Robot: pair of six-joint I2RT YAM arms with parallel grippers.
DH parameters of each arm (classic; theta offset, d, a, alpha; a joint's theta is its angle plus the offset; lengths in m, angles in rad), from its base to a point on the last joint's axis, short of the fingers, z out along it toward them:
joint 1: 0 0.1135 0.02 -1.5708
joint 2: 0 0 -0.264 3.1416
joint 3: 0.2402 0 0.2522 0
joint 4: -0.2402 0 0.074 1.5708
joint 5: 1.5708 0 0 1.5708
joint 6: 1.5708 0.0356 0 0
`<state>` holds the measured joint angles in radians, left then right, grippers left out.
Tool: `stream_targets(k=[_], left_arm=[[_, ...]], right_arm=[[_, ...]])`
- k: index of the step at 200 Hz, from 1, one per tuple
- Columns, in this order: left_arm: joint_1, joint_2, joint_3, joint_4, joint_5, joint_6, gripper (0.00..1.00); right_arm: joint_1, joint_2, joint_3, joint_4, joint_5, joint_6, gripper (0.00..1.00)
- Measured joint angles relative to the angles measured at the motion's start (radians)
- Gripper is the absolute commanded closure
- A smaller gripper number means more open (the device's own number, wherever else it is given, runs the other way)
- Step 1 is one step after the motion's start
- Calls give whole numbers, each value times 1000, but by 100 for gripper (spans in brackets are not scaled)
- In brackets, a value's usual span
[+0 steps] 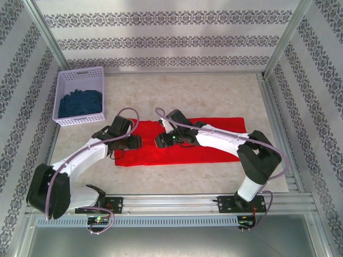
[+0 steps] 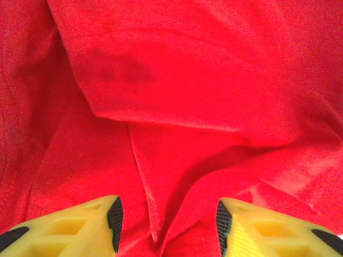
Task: Fold the inside-out t-shirt
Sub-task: Smooth out the T-shirt at the center of the table.
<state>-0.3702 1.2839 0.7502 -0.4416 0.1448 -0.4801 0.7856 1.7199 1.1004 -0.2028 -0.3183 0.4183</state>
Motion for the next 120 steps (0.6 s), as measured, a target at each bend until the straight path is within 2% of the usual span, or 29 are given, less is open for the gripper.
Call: stream_targets(k=[40,82,120], left_arm=[[142,190,96,23,7,-8,49],[173,342,200,63,39,-7,51],[189,427,297,76,50,5,60]], right_arm=[[0,77,13,27,6,33,63],[-11,100,12,31,6,48,63],[-73,100,9,47,-7,51,61]])
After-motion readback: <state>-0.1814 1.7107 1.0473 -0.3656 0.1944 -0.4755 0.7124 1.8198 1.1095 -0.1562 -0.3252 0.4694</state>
